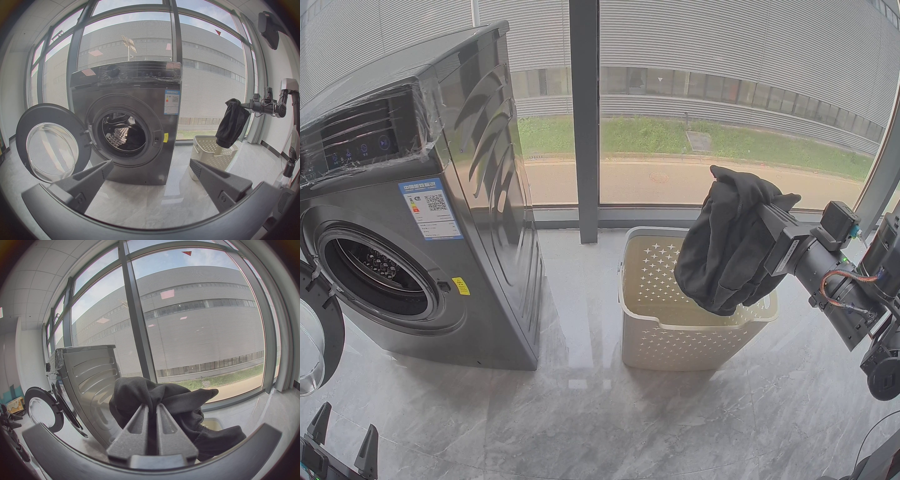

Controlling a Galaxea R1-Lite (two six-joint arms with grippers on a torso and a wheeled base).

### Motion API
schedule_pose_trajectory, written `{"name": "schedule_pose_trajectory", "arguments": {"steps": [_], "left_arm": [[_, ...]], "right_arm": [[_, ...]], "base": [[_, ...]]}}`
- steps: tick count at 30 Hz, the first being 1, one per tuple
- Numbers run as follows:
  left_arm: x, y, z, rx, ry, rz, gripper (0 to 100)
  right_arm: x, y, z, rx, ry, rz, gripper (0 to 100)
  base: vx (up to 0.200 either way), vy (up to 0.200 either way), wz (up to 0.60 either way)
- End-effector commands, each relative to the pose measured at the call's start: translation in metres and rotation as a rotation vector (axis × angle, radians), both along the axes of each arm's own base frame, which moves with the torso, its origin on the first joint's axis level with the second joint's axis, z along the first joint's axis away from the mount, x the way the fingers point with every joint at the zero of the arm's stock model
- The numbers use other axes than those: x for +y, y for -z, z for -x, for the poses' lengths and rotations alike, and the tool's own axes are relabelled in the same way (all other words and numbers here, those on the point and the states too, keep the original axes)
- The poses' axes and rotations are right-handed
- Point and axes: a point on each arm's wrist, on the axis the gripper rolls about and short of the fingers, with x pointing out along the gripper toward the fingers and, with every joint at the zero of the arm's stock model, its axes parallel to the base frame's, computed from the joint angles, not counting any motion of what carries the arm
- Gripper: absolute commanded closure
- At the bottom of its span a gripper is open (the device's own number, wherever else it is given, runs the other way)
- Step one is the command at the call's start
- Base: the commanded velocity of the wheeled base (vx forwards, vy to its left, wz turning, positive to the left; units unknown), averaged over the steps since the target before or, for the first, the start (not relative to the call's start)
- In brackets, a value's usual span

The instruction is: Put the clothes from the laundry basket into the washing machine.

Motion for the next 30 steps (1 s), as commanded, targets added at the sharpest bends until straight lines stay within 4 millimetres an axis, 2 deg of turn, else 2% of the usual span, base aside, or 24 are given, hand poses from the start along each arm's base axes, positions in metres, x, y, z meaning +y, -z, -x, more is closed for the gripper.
{"name": "schedule_pose_trajectory", "arguments": {"steps": [1,20,30], "left_arm": [[0.0,0.004,0.0,0.003,0.0,0.001,0],[0.0,0.004,0.0,0.003,-0.003,0.002,0],[0.0,0.004,0.0,0.003,0.0,0.004,0]], "right_arm": [[0.0,0.002,0.0,0.006,-0.001,0.003,100],[0.004,0.005,0.001,0.021,-0.022,-0.002,100],[0.004,0.015,-0.003,0.053,-0.013,0.019,100]], "base": [[0.0,0.2,0.0],[0.0,0.2,0.0],[0.0,0.0,0.0]]}}
